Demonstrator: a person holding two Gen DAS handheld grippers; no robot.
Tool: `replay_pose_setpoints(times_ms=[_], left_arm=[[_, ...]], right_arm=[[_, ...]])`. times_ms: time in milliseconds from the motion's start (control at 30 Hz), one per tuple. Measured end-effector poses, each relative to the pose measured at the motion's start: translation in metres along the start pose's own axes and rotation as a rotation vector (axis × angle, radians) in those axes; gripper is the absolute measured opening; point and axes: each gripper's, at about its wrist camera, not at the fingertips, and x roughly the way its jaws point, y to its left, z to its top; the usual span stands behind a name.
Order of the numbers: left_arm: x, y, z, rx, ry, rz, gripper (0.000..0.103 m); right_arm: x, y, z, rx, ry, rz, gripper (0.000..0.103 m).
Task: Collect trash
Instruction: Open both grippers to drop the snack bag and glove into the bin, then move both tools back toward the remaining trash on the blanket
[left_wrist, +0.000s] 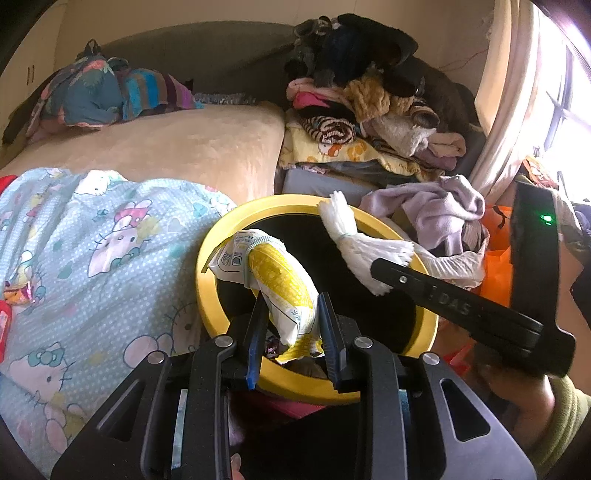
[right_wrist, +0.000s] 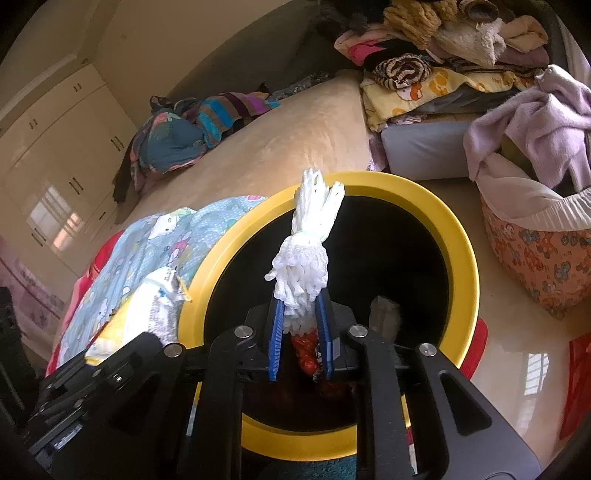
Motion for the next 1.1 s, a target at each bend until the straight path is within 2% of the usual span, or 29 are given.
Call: replay_pose_setpoints(times_ms=[67, 133, 200, 233, 300, 367, 567, 700, 733, 933, 1100], left_arm=[[0.006, -0.001, 0.002, 0.013, 0.006, 0.016, 0.028], [0.013, -0.002, 0.005, 0.029, 0.011, 0.05, 0.031], [0.017, -0.003, 0.008, 0.045, 0.01, 0.074, 0.04], [0.018, -0.004, 0.009, 0.053, 0.009, 0.08, 0.05], [0.017, -0.005, 0.01, 0.062, 0.004, 0.078, 0.057], [0.012, -0.006, 0.009, 0.066, -0.007, 0.09, 0.071], [-0.01, 0.004, 0.004, 0.017, -0.044, 0.121, 0.093], [-0.026, 0.015, -0.003, -0.037, -0.06, 0.137, 0.096], [-0.031, 0.017, -0.006, -0.044, -0.066, 0.145, 0.096], [-0.06, 0.033, -0.015, -0.082, -0.116, 0.195, 0.096], [-0.084, 0.047, -0.021, -0.115, -0.158, 0.238, 0.096]], right_arm=[[0.001, -0.002, -0.001, 0.007, 0.001, -0.006, 0.016], [0.0, -0.003, -0.002, 0.013, -0.002, -0.014, 0.022], [-0.001, -0.004, -0.002, 0.019, -0.011, -0.024, 0.028], [-0.002, -0.004, -0.001, 0.021, -0.014, -0.027, 0.032], [-0.003, -0.006, -0.001, 0.025, -0.021, -0.031, 0.035], [-0.003, -0.008, -0.001, 0.027, -0.024, -0.037, 0.037], [-0.005, -0.003, 0.0, 0.001, -0.043, -0.05, 0.048], [-0.011, 0.007, 0.0, -0.045, -0.078, -0.052, 0.053], [-0.012, 0.009, -0.001, -0.055, -0.087, -0.05, 0.059], [-0.026, 0.03, -0.005, -0.149, -0.163, -0.029, 0.073], [-0.03, 0.047, -0.01, -0.216, -0.183, -0.008, 0.076]])
